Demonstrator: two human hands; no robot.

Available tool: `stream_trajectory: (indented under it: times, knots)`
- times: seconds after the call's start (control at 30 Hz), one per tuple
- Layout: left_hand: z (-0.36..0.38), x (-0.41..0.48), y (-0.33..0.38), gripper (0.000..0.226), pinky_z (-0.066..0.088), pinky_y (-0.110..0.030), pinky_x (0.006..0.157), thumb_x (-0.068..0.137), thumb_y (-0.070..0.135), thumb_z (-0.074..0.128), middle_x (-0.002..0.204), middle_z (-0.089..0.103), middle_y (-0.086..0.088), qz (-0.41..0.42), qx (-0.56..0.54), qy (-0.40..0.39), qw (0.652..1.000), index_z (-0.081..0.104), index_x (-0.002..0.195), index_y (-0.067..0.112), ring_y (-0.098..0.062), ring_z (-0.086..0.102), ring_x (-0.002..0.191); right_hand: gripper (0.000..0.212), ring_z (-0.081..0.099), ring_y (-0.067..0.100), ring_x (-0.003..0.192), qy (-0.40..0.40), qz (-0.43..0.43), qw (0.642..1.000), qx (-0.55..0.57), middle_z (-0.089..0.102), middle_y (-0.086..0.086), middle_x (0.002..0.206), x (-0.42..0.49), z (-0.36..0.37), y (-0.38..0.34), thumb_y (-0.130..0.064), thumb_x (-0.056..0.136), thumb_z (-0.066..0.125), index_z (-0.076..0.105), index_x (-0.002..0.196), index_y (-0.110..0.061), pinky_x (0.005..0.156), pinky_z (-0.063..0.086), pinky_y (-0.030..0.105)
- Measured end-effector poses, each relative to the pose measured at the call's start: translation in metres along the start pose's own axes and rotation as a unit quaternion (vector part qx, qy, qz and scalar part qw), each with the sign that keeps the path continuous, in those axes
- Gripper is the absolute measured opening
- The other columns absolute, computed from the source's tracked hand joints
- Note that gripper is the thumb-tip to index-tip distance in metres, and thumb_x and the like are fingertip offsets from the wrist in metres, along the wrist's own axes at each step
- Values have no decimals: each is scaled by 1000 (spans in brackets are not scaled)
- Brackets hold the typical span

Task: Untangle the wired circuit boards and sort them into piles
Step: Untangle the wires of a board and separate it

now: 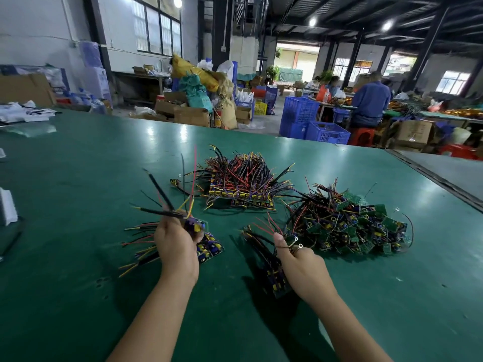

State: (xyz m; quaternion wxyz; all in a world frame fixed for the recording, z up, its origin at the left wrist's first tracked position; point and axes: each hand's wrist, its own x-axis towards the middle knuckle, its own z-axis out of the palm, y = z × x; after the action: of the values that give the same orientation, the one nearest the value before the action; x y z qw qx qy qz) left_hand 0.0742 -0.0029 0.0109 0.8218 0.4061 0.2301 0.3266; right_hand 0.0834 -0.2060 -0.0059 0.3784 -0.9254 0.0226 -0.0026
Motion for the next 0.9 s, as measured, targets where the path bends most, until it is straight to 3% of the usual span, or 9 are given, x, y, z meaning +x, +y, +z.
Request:
stream_trajectory:
  times: [0.1,0.2,0.3,0.43,0.53,0.6,0.67,0.8,0.9]
  knots:
    - [3,-8,-7,29,43,-24,43,105,19,38,47,57,7,19,49,-58,997,48,79,13,-8,52,38,77,55,22,69,-27,11,999,-33,58,3,69,-2,-3,1,-84,80,14,43,59,-16,65,43,34]
    - [4,-17,-16,19,40,-23,41,102,18,46,49,62,3,15,115,-107,987,51,84,13,-13,53,35,78,51,18,68,-61,-18,993,-103,53,2,71,-7,-1,2,-82,82,11,43,59,-15,68,44,35]
    - [6,-26,-20,17,42,-21,36,97,25,56,57,69,-5,-15,140,-132,981,55,89,10,-17,59,37,74,42,19,53,-57,-47,981,-181,45,3,65,-11,-4,3,-81,83,27,35,56,-13,50,34,31]
    - [7,-36,-22,30,50,-25,38,88,32,65,68,73,-13,-70,149,-170,972,56,95,4,-26,68,48,69,40,19,48,28,-59,972,-225,42,1,57,-15,-14,5,-78,82,41,35,58,-14,43,26,28]
    - [9,-43,-27,33,52,-26,40,88,33,65,71,73,-14,-84,161,-187,965,58,97,2,-29,69,51,40,53,14,64,104,-140,979,-108,54,-8,63,-21,-8,0,-65,89,49,48,79,-26,50,36,30]
    - [11,-45,-32,27,51,-27,39,92,29,63,68,73,-13,-82,166,-183,965,57,92,2,-27,68,48,16,52,9,64,83,-211,974,1,58,-9,72,-24,-1,-6,-43,92,58,48,96,-32,58,39,30]
    - [10,-46,-36,19,51,-27,40,95,18,60,68,70,-15,-67,172,-168,968,55,84,2,-26,66,47,21,49,8,58,25,-209,971,115,61,-8,78,-26,2,-9,-31,86,60,53,106,-33,58,41,28]
    - [7,-44,-38,19,56,-40,48,91,14,62,74,65,-22,12,225,-139,964,56,76,3,-37,65,59,35,55,6,63,9,-196,961,194,64,-10,79,-29,1,-9,-60,82,55,63,104,-35,58,45,23]
    - [9,-49,-40,27,43,-33,40,87,14,65,51,56,-6,70,248,-128,958,51,65,9,-23,53,41,47,54,8,59,45,-212,964,151,63,-3,71,-29,3,-11,-74,75,47,60,89,-31,55,42,25]
